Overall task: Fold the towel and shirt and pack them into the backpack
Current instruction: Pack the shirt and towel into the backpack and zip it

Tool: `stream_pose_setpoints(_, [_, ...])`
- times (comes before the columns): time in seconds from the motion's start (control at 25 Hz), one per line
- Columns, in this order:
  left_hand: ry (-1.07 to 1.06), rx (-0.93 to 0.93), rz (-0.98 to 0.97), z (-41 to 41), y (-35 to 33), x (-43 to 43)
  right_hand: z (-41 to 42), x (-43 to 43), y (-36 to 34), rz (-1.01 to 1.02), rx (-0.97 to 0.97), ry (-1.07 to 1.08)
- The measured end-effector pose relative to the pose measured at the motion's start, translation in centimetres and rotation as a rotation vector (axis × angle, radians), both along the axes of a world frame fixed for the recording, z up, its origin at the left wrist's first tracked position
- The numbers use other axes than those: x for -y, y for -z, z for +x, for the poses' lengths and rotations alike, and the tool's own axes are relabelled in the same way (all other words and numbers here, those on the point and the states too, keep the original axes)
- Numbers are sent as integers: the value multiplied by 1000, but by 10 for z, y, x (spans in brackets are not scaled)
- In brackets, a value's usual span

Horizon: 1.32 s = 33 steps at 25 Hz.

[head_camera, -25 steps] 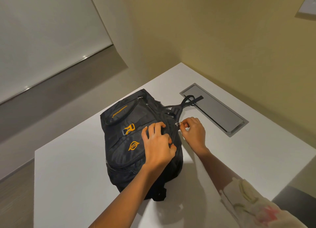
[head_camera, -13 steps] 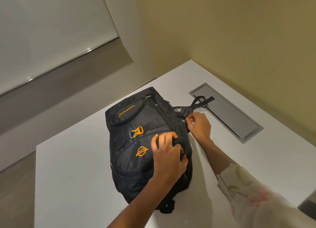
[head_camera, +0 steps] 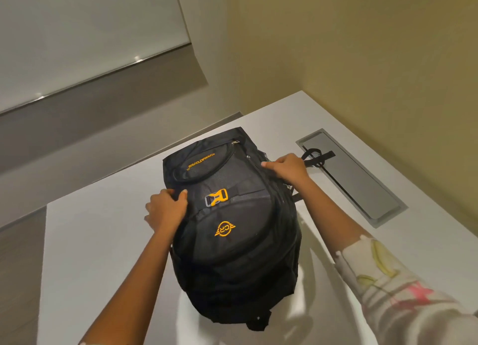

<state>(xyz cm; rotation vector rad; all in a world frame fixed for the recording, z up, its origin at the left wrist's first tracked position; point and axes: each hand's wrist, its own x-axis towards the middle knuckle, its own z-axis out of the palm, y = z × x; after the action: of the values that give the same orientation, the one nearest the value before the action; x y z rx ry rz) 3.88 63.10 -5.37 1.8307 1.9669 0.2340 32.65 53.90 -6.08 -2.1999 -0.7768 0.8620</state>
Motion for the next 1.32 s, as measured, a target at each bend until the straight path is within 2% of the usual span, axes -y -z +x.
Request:
stream_pose_setpoints(0.08, [-108, 47, -175, -14, 13, -12, -15, -20, -5, -66, 14, -74])
stream_pose_setpoints(0.16, [-204, 205, -311, -18, 24, -17, -24, -36, -4, -105, 53, -96])
stream_pose_setpoints(0.4, [-458, 588, -539, -17, 23, -27, -30, -49, 7, -117, -21, 18])
stream_pose_setpoints(0.56, [-518, 591, -592, -18, 12, -29, -29, -51, 14, -69, -72, 45])
stream_pose_setpoints(0.68, [-515, 602, -600, -18, 6, -29, -25, -50, 15, -3, -138, 87])
stream_pose_setpoints(0.96, [-502, 695, -687, 6, 2, -11, 18, -47, -27, 124, -90, 41])
stream_pose_setpoints(1.32, [-323, 852, -827, 129, -6, 32, 142, 7, -74, 247, 78, 40])
